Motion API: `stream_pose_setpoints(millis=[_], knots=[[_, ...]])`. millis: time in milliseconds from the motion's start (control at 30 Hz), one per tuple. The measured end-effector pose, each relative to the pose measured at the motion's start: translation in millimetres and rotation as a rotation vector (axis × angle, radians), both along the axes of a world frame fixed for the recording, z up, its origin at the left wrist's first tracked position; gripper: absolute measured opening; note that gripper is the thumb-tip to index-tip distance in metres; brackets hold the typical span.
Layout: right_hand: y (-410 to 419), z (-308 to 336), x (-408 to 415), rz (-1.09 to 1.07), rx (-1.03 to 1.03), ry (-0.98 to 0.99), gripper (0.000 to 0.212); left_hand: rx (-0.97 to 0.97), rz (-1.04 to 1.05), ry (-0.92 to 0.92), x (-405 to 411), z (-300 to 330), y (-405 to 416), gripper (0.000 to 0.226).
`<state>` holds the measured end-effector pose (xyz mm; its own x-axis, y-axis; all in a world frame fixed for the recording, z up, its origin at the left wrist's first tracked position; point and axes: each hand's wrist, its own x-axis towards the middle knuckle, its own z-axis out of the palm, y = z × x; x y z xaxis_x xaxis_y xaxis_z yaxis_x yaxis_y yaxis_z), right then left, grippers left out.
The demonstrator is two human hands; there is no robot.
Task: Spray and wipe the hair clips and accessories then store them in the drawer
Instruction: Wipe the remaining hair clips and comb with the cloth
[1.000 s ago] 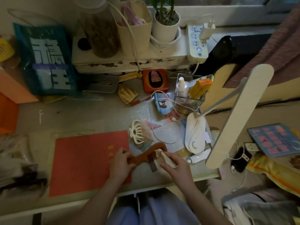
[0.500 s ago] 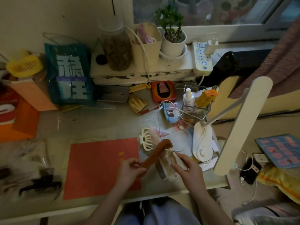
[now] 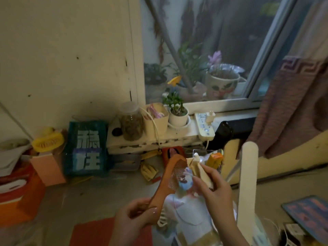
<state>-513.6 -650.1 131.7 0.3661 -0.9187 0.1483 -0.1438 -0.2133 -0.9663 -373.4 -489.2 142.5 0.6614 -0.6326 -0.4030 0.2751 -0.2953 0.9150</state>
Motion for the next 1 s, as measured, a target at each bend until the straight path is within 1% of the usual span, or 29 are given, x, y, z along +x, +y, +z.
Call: stream_pose_setpoints(millis=[133, 167, 233, 267, 300, 367, 433, 467, 500, 567, 667, 767, 867, 1000], knots=[[-8.9, 38.0, 5.3, -0.052, -0.160, -0.063, 0.038, -0.010, -0.072, -0.061, 1.8, 39.1, -1.7, 0.026], [-9.8, 48.1, 7.8, -0.050, -0.206, -0.071, 0.039, -0.034, -0.127, -0.027, 4.9, 49.5, 0.2, 0.030], [-9.5, 64.7, 14.2, -0.040, -0.307, -0.063, 0.041, -0.096, -0.306, 0.109, 11.7, 69.4, 7.6, 0.038], [-8.5, 71.0, 18.1, -0.035, -0.361, -0.044, 0.043, -0.123, -0.373, 0.150, 12.1, 78.7, 9.8, 0.037], [-7.9, 75.6, 22.3, -0.033, -0.405, -0.022, 0.045, -0.158, -0.395, 0.124, 11.9, 84.4, 10.0, 0.033], [-6.1, 82.3, 29.5, -0.023, -0.465, 0.004, 0.047, -0.178, -0.342, -0.020, 10.0, 87.1, 0.8, 0.024], [-3.2, 86.8, 33.7, 0.010, -0.505, 0.005, 0.051, -0.163, -0.221, -0.128, 5.1, 84.9, -6.5, 0.026], [-2.5, 87.3, 35.0, 0.030, -0.520, -0.003, 0.053, -0.177, -0.204, -0.126, 4.6, 85.9, -9.6, 0.022], [-1.7, 88.3, 36.0, 0.049, -0.539, -0.011, 0.051, -0.182, -0.202, -0.125, 4.6, 85.0, -11.3, 0.022], [-0.2, 92.1, 38.0, 0.063, -0.602, -0.017, 0.044, -0.207, -0.207, -0.120, 12.3, 83.1, -8.7, 0.028], [-0.8, 98.5, 39.4, 0.055, -0.658, -0.003, 0.039, -0.224, -0.305, -0.061, 15.8, 88.7, -5.1, 0.029], [-0.3, 100.4, 38.7, 0.045, -0.682, 0.038, 0.044, -0.220, -0.292, -0.069, 16.5, 89.6, -3.2, 0.031], [3.3, 95.3, 39.8, 0.060, -0.817, 0.093, 0.045, -0.228, -0.270, -0.058, 14.2, 92.4, -1.2, 0.034], [13.6, 84.7, 42.4, 0.117, -0.882, 0.130, 0.043, -0.254, -0.211, -0.046, 10.5, 92.7, -2.4, 0.033]])
